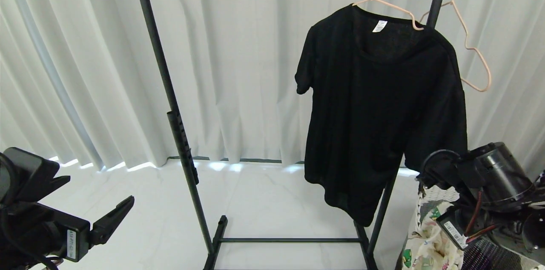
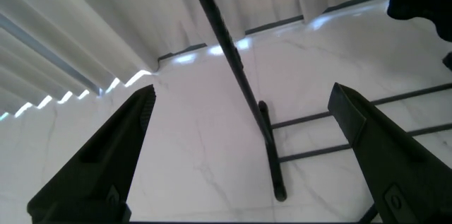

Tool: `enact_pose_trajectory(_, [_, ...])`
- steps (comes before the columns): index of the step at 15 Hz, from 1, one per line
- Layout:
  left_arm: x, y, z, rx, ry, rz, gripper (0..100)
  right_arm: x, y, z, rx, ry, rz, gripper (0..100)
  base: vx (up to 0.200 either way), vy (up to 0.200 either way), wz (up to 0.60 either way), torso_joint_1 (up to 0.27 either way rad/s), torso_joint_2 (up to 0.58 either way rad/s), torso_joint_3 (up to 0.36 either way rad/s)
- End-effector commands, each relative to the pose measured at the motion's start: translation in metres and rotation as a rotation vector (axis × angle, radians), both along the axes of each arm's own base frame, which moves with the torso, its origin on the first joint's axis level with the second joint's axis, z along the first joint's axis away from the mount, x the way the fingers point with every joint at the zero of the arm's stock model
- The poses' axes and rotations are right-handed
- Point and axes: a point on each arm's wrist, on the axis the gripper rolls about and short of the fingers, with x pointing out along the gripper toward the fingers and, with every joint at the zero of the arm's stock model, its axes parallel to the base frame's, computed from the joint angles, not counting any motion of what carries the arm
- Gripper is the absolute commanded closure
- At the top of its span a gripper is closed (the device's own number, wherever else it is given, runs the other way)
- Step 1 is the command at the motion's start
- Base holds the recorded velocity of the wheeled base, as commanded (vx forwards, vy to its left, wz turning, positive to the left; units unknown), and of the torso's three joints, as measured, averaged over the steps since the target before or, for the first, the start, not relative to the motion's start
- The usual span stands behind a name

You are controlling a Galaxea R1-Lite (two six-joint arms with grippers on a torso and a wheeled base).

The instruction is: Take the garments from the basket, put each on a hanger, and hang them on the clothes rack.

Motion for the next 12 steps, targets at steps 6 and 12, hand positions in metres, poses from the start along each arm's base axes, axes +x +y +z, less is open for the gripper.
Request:
enact_pose_trajectory(6, [-0.008,-0.007,-0.003,-0.155,0.016,-0.184,0,0.005,0.033,0.052,0.107,-0.109,0.109,100,-0.133,0.000,0.00,-0.002,0.00,-0.001])
enact_pose_trajectory(12, [-0.024,-0.040,0.009,-0.418,0.113,-0.631,0,0.015,0.078,0.101,0.267,-0.202,0.254,100,0.000,0.000,0.00,0.000,0.00,0.000])
